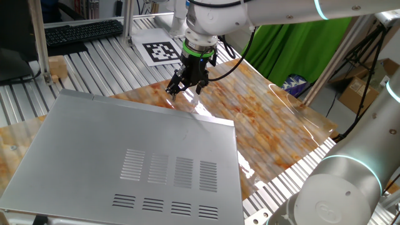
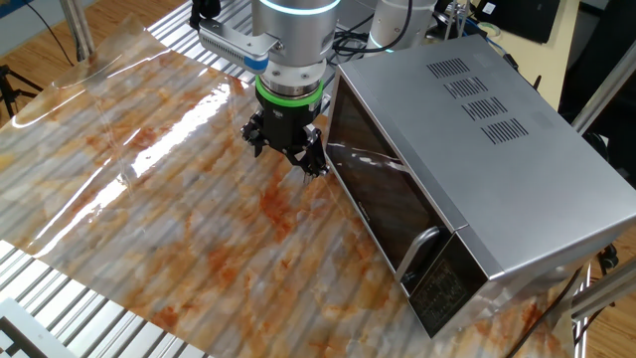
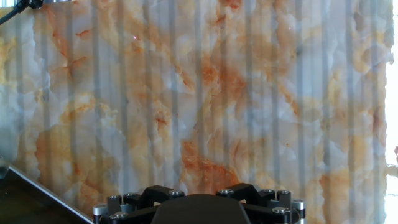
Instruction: Open the microwave door
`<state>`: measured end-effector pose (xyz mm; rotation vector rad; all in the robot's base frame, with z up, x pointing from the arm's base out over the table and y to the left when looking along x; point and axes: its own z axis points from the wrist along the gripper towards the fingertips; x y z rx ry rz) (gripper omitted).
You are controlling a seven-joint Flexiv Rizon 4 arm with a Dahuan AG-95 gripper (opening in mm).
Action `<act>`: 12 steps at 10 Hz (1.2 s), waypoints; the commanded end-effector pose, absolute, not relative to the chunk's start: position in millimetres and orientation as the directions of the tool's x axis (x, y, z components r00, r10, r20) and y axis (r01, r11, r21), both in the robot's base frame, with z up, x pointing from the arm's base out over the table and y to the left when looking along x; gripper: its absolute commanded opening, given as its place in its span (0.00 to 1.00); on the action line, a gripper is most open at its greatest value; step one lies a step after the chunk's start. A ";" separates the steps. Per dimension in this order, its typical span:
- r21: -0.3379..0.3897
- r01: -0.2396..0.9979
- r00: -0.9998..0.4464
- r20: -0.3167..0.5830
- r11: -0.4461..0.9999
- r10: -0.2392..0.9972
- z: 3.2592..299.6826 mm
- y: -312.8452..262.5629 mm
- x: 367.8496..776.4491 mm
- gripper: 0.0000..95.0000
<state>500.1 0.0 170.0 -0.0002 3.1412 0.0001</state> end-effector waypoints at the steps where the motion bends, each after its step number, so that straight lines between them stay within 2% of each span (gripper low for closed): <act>1: 0.082 0.061 -0.998 -0.028 0.995 0.063 169.9 0.0 499.9 0.20; 12: 0.081 0.044 -0.998 -0.030 0.996 0.047 169.5 0.0 499.3 0.20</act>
